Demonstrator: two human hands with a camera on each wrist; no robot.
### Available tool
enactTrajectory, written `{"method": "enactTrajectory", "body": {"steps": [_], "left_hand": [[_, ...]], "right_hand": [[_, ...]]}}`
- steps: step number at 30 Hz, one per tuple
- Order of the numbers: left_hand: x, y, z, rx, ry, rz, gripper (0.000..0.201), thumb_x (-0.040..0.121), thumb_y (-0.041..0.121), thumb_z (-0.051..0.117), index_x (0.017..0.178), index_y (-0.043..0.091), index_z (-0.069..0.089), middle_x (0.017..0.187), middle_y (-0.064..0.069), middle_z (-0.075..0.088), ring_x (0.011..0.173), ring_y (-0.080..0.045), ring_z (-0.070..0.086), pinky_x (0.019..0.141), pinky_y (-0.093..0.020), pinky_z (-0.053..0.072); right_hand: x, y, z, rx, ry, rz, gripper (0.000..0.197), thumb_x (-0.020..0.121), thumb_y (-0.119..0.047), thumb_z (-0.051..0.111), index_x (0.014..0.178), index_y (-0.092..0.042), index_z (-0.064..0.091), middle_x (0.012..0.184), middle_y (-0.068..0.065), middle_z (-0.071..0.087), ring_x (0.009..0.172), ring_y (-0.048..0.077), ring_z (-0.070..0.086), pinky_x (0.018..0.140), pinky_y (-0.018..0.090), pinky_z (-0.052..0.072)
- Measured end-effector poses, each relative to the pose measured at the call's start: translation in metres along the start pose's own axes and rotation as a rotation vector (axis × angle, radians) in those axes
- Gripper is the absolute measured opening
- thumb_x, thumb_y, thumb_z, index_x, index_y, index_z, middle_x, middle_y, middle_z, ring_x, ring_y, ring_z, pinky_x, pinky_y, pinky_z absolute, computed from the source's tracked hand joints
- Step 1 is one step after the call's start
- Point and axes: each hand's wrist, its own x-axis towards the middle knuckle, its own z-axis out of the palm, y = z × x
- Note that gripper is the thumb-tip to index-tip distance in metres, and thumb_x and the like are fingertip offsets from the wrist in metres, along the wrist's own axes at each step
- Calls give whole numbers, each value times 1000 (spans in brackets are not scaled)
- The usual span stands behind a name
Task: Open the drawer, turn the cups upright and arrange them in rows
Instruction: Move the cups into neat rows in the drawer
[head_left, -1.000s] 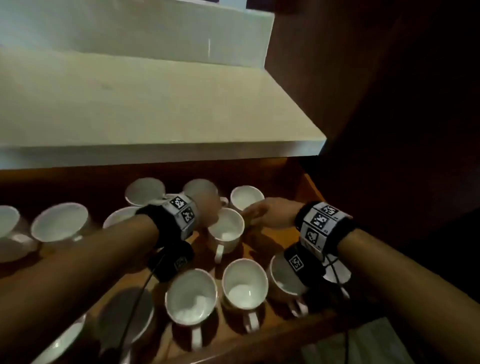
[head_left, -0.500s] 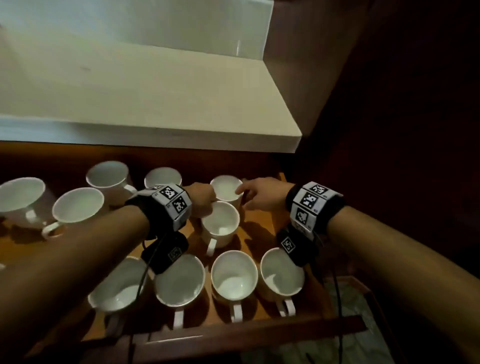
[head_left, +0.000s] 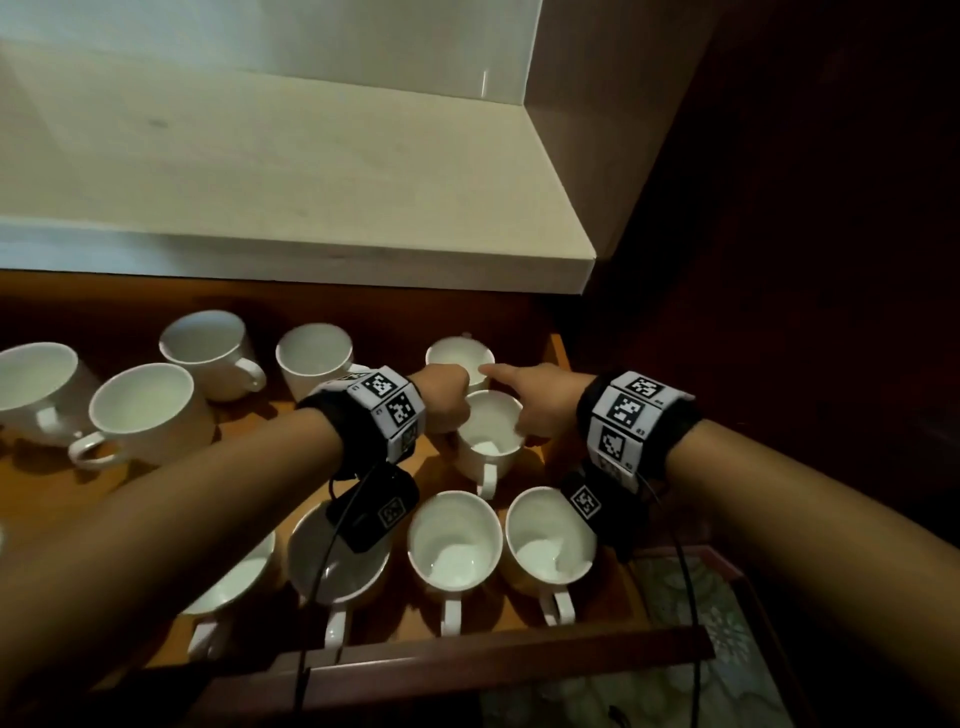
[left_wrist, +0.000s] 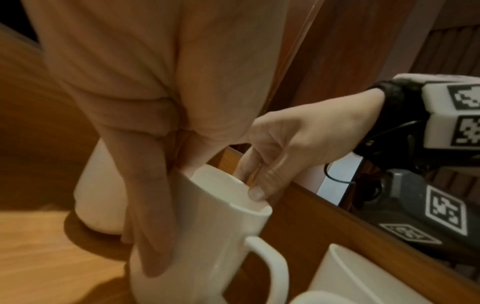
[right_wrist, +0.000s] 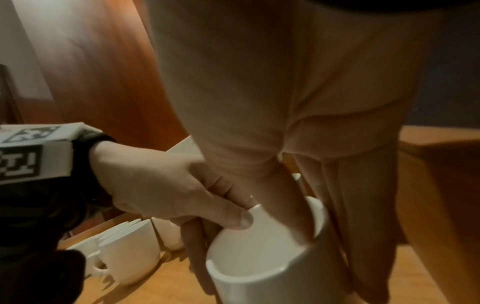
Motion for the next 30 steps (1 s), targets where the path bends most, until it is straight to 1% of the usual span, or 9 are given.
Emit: {"method": "enactTrajectory", "body": {"steps": [4,8,10,13,16,22,24,27,30], "left_hand": [[-15,6,-4,-163,-181,38,38,97,31,52,110,-3,63,102,-16,70,93,-30,70,84,-40,58],[-40,4,-5,-87,-479,119,17,89,41,63,92,24,63,98,-4,70,84,-20,70,82,-36,57],[-45,0,2,1,-548,142,24,86,37,68,99,16,68,89,-2,70,81,-19,68,77,-31,56],[-45,-2,10,185,-464,200,32,88,27,67,110,4,69,67,5,58,66,-14,58,65,-21,49],[-46,-2,11,278,-400,238,28,89,23,65,107,2,70,74,-1,60,67,-14,53,53,-15,38],[-47,-7,12,310,-374,233,28,88,23,65,108,4,72,84,-2,61,78,-15,53,55,-16,37],[-47,-6,12,298,-394,220,28,88,22,65,108,3,71,83,-3,61,78,-15,54,57,-17,40],[-45,-6,7,216,-444,156,35,88,25,67,117,5,67,83,-2,66,81,-16,62,75,-26,52],[-38,-1,-7,116,-329,108,40,90,30,64,123,8,63,98,-5,72,91,-19,70,82,-30,58]], "right_hand": [[0,7,0,-30,14,42,85,88,-5,54,154,-35,10,146,10,46,124,27,52,103,37,45],[1,9,2,-10,42,54,85,88,-4,55,155,-33,11,146,11,45,133,31,44,105,40,43],[3,9,2,-15,40,53,88,87,-6,60,155,-30,10,145,12,45,128,30,48,101,38,48],[4,9,2,-46,21,43,92,86,-7,66,155,-30,10,147,12,44,124,29,52,96,38,51],[3,10,2,-72,14,34,87,88,-5,60,154,-35,12,151,8,39,133,29,44,106,40,43],[-2,9,-2,-127,16,-1,76,93,-2,48,153,-37,18,150,7,40,127,26,48,92,31,50],[-4,9,-2,-136,14,8,78,92,-1,48,153,-38,17,153,6,37,133,28,43,98,34,48],[-5,7,-2,-135,5,28,81,92,0,49,154,-38,13,155,6,34,136,29,39,102,37,46],[-6,5,-1,-117,8,50,84,91,-2,51,154,-37,9,155,8,33,137,31,38,102,38,47]]}}
